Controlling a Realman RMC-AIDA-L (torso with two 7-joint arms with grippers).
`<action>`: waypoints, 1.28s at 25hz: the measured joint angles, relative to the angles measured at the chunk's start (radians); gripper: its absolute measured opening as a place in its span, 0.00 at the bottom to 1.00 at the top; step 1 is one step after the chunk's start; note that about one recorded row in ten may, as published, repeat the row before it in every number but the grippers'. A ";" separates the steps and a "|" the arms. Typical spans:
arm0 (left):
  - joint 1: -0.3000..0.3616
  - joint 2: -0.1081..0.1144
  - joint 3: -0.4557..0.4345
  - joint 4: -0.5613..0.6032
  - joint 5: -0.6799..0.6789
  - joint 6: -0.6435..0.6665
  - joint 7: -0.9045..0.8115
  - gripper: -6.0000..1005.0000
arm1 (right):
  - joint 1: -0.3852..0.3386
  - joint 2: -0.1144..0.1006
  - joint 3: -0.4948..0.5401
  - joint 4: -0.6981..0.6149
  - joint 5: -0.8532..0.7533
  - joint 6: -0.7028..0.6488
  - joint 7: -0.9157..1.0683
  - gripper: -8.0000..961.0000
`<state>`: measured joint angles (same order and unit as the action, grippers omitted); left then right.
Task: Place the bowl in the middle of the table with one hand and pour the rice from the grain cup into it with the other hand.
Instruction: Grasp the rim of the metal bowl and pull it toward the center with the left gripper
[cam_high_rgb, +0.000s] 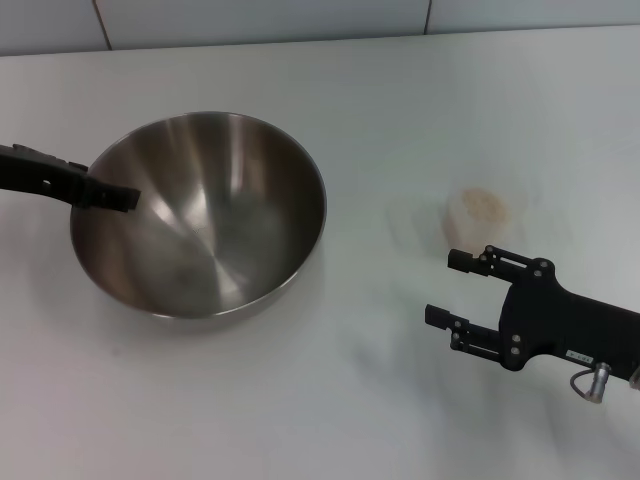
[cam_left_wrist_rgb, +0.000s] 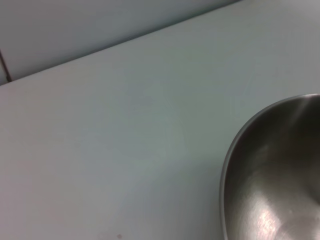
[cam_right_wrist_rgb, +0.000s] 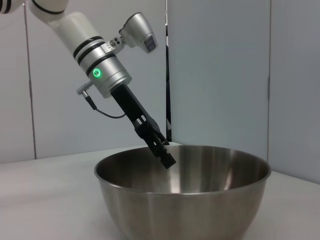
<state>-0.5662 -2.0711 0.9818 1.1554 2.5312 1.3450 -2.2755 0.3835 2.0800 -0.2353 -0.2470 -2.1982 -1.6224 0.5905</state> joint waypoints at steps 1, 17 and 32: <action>0.000 0.000 0.000 0.000 0.000 0.000 0.000 0.82 | 0.000 0.000 0.000 0.000 0.000 0.000 0.000 0.72; -0.027 -0.002 0.054 0.002 0.052 0.004 -0.029 0.78 | -0.002 0.000 0.001 0.001 0.000 0.000 0.000 0.72; -0.051 -0.001 0.045 -0.004 0.079 -0.010 -0.072 0.21 | -0.006 0.000 0.001 0.002 0.002 -0.001 0.000 0.72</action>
<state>-0.6176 -2.0724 1.0267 1.1515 2.6106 1.3352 -2.3471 0.3773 2.0801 -0.2347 -0.2453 -2.1965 -1.6238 0.5906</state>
